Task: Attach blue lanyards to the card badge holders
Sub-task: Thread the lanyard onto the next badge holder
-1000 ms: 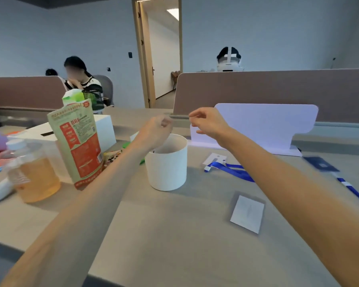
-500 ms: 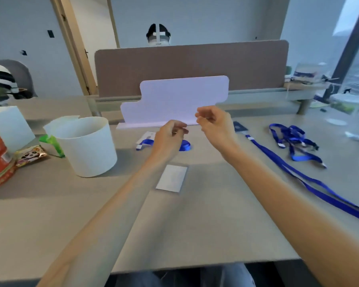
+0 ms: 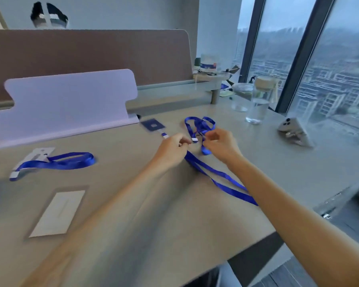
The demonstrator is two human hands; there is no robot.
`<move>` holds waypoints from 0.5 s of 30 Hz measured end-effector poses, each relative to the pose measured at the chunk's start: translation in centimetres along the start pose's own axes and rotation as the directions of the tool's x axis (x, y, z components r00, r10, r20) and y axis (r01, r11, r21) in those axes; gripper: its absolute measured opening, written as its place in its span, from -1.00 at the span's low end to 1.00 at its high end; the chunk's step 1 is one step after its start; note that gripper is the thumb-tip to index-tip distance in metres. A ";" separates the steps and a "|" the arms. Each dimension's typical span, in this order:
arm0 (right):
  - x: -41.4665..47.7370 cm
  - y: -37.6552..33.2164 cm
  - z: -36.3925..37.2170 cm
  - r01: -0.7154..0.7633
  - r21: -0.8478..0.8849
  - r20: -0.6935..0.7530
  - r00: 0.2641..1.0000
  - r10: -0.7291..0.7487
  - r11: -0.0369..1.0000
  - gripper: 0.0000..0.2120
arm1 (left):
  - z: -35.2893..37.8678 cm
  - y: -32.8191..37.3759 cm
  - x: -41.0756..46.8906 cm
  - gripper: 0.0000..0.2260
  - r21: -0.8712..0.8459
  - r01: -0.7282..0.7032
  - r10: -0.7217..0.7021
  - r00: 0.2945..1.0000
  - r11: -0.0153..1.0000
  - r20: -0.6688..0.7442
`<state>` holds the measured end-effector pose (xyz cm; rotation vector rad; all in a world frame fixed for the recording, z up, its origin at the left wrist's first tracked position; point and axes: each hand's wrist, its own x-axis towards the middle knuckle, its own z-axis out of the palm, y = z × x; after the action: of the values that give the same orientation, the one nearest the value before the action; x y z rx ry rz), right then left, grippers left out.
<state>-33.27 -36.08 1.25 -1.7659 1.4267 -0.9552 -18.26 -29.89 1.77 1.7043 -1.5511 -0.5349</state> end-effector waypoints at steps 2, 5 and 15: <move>1.3 2.4 -1.5 -0.030 -0.403 -0.012 1.000 0.028 0.915 -0.65 | 1.4 0.6 1.3 -0.78 0.066 -0.004 0.002 1.000 0.998 0.031; 2.6 4.7 -3.2 0.001 -0.700 0.043 0.998 0.041 0.714 -0.77 | 3.0 1.4 2.9 -0.81 0.125 -0.036 0.028 0.997 0.991 0.069; 1.9 -1.3 -10.3 0.305 0.010 -0.029 0.952 -0.304 0.952 -0.83 | 7.1 5.3 7.1 -0.34 0.021 0.014 -0.018 0.982 1.000 0.190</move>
<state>-41.19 -38.18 7.85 -2.0071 1.1782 -1.1474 -25.72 -38.37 2.67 1.7231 -1.6824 -0.7103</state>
